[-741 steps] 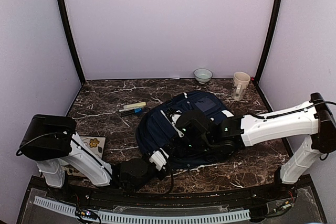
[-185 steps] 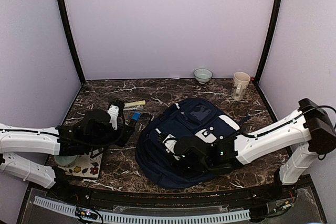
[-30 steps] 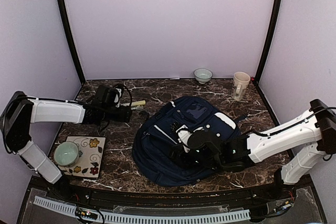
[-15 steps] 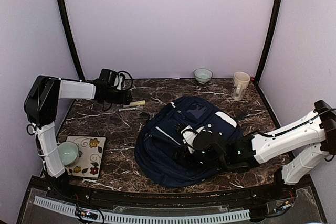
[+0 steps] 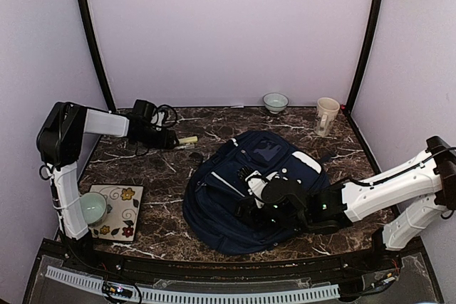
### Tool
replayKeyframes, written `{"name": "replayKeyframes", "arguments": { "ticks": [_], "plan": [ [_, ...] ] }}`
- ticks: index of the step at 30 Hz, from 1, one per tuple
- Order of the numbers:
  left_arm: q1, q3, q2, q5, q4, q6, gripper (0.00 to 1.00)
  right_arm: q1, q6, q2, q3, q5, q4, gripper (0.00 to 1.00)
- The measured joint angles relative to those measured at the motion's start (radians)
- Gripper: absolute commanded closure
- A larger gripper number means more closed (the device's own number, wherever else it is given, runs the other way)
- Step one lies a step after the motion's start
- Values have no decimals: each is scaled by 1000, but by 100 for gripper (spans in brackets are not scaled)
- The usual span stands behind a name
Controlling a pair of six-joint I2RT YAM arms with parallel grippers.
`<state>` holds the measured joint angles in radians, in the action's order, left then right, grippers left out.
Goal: Pack the student bag
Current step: Pick up the pen at the center of the board.
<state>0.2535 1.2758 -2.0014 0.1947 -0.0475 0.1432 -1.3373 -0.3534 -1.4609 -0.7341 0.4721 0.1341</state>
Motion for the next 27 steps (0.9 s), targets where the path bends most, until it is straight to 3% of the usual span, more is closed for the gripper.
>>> {"name": "replayKeyframes", "arguments": {
  "ticks": [27],
  "plan": [
    [19,-236,103,30,128,40,32,0,0,-1,-5,0,-6,100]
  ]
}}
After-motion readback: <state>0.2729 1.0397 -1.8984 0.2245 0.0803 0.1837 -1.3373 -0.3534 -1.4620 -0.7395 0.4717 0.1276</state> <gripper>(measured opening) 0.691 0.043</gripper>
